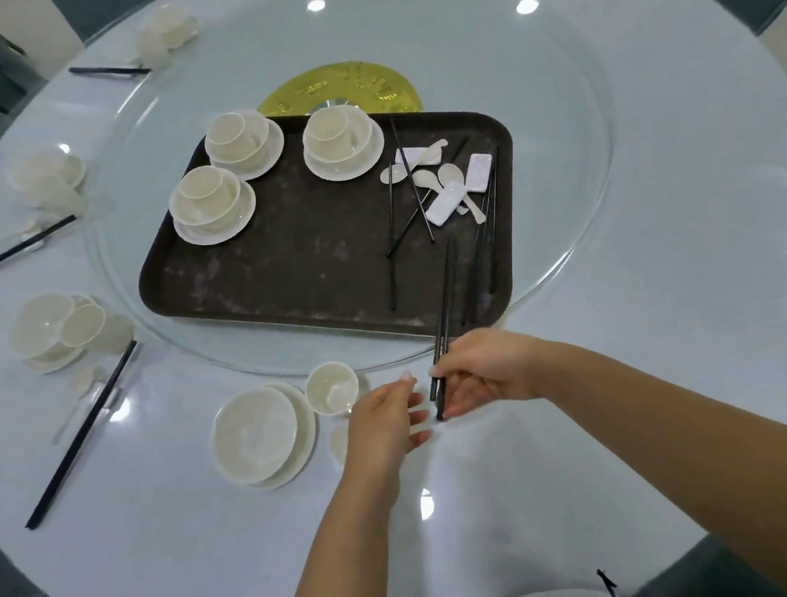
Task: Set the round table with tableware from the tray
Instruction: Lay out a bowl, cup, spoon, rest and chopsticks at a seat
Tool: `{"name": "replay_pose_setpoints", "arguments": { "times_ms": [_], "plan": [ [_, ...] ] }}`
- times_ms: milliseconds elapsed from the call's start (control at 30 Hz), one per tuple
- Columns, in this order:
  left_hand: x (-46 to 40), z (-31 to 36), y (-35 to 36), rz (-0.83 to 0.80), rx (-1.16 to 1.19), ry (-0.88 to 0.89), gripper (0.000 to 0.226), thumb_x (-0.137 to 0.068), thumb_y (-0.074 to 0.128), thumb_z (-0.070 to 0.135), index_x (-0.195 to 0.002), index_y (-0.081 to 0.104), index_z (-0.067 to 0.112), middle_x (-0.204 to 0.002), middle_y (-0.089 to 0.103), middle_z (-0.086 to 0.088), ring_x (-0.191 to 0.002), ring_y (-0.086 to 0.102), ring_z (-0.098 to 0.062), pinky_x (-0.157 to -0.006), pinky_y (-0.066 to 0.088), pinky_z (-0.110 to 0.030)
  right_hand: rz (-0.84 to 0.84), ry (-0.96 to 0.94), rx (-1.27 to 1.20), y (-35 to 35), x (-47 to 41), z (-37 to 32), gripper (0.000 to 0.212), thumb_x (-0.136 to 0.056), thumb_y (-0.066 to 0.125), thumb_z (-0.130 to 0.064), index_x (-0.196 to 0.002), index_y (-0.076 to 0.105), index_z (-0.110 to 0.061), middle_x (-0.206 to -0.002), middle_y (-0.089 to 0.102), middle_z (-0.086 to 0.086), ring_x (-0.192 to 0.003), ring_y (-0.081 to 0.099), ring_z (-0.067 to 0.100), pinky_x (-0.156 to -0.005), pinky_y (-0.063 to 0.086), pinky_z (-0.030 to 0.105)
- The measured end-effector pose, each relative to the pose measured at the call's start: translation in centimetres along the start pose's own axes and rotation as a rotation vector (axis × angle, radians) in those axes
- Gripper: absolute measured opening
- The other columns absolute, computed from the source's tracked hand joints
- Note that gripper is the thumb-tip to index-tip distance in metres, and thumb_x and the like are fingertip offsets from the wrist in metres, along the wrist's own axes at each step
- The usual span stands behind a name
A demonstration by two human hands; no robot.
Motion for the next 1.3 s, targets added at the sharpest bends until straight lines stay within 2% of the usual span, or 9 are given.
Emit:
{"name": "replay_pose_setpoints", "arguments": {
  "times_ms": [133,233,433,533,633,767,833,1067,1300],
  "plan": [
    [0.9,-0.2,-0.4,-0.002,0.000,0.036,0.030,-0.098,0.052,0.032,-0.116,0.065,0.012,-0.106,0.071,-0.003,-0.097,0.066,-0.018,-0.081,0.055,-0.030,-0.126,-0.005,0.142,3.1,2.3,1.6,0.024,-0.093,0.061,-0.011,-0.113,0.060,0.004,-0.093,0.073,0.022,-0.084,0.073,0.036,-0.072,0.061,0.034],
    [1.6,-0.4,-0.7,-0.001,0.044,0.045,0.026,-0.098,0.054,0.030,-0.111,0.069,0.013,-0.102,0.073,-0.004,-0.097,0.068,-0.020,-0.092,0.055,-0.039,-0.218,-0.003,0.289,5.2,3.4,2.6,0.024,-0.094,0.060,-0.011,-0.114,0.060,0.001,-0.102,0.071,0.021,-0.085,0.073,0.035,-0.073,0.061,0.032],
    [2.4,-0.8,-2.4,0.043,0.173,0.105,0.010,-0.091,0.065,0.018,-0.093,0.075,0.016,-0.087,0.076,0.001,-0.086,0.072,-0.019,-0.080,0.058,-0.030,-0.228,-0.084,0.418,7.5,3.7,2.7,0.008,-0.091,0.066,-0.015,-0.096,0.067,-0.009,-0.094,0.073,0.015,-0.083,0.074,0.030,-0.077,0.061,0.033],
    [2.7,-1.0,-3.4,0.057,0.210,0.125,0.009,-0.090,0.067,0.015,-0.092,0.074,0.019,-0.085,0.076,0.003,-0.085,0.072,-0.016,-0.080,0.057,-0.030,-0.210,-0.091,0.446,7.5,3.7,2.2,0.023,-0.085,0.073,-0.030,-0.090,0.070,-0.007,-0.087,0.074,0.011,-0.079,0.075,0.028,-0.070,0.060,0.028],
    [3.0,-1.2,-4.3,0.049,0.252,0.133,0.011,-0.089,0.068,0.013,-0.089,0.073,0.022,-0.087,0.077,0.001,-0.084,0.072,-0.015,-0.079,0.056,-0.029,-0.092,-0.158,0.536,6.3,3.6,0.3,0.032,-0.086,0.068,-0.042,-0.093,0.071,-0.011,-0.081,0.074,0.005,-0.071,0.074,0.023,-0.060,0.058,0.025],
    [3.4,-2.5,-4.2,-0.038,0.311,0.071,0.009,-0.089,0.068,0.012,-0.096,0.073,0.014,-0.088,0.077,-0.003,-0.073,0.071,-0.011,-0.070,0.057,-0.024,0.173,-0.361,0.416,4.0,3.5,-3.7,0.022,-0.094,0.059,-0.036,-0.092,0.068,-0.016,-0.082,0.070,0.004,-0.047,0.062,0.014,-0.040,0.043,0.020],
    [3.7,-3.2,-3.8,-0.092,0.327,0.037,0.012,-0.089,0.068,0.012,-0.100,0.072,0.011,-0.090,0.076,-0.005,-0.075,0.071,-0.013,-0.070,0.057,-0.026,0.228,-0.400,0.324,3.6,3.4,-4.5,0.020,-0.093,0.060,-0.035,-0.090,0.069,-0.017,-0.082,0.070,0.002,-0.042,0.055,0.010,-0.038,0.037,0.019],
    [4.1,-4.2,-4.2,-0.118,0.366,0.019,0.014,-0.089,0.068,0.020,-0.099,0.073,0.011,-0.093,0.076,-0.006,-0.073,0.070,-0.013,-0.067,0.056,-0.025,0.193,-0.390,0.064,4.7,2.7,-4.0,0.018,-0.088,0.071,-0.025,-0.099,0.070,-0.011,-0.082,0.073,0.002,-0.052,0.063,0.011,-0.046,0.046,0.019],
    [4.4,-5.0,-4.7,-0.129,0.353,0.030,0.017,-0.089,0.069,0.021,-0.103,0.073,0.013,-0.093,0.076,-0.005,-0.074,0.071,-0.014,-0.066,0.055,-0.024,0.210,-0.430,0.103,5.2,2.8,-4.6,0.016,-0.089,0.070,-0.023,-0.100,0.069,-0.011,-0.084,0.074,0.004,-0.053,0.065,0.011,-0.050,0.052,0.021]
  ]
}}
Point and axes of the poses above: each hand's wrist, its own x-axis away from the middle knuckle, its own y-axis out of the palm, z = x × y, the point moved 10 cm from there along -x, towards the middle knuckle
